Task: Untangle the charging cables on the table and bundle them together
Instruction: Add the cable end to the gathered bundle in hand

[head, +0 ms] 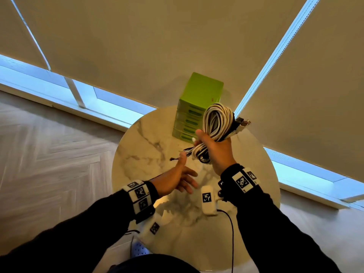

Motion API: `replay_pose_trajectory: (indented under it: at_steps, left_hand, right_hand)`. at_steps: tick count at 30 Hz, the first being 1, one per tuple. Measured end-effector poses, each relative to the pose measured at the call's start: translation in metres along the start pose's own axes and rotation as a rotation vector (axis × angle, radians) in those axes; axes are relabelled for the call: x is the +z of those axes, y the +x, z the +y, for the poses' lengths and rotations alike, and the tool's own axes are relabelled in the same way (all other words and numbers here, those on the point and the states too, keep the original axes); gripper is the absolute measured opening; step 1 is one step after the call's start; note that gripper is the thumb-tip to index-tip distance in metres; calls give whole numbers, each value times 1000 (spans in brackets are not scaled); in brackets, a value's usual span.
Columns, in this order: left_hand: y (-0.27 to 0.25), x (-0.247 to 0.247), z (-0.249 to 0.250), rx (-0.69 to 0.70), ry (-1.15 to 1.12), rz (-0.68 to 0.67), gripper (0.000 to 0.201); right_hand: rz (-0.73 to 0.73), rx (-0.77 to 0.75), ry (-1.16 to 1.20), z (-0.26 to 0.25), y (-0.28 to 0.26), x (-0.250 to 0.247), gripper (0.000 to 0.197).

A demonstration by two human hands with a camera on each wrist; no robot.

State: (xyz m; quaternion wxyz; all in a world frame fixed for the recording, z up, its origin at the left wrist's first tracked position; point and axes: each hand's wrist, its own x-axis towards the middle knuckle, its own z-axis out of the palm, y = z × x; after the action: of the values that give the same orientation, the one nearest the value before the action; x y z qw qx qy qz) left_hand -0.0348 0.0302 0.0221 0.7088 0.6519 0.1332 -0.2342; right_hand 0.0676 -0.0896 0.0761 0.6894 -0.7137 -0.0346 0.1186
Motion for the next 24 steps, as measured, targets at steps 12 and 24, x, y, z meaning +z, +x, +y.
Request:
replay_pose_trajectory:
  at_steps: [12,24]
  left_hand:
    - [24,4,37,168,-969,345,34]
    - [31,13,10,256,-466,242,37]
  right_hand:
    - [-154,141,101,-5,-30,11,10]
    - [-241,261,-99,3,-24,5,26]
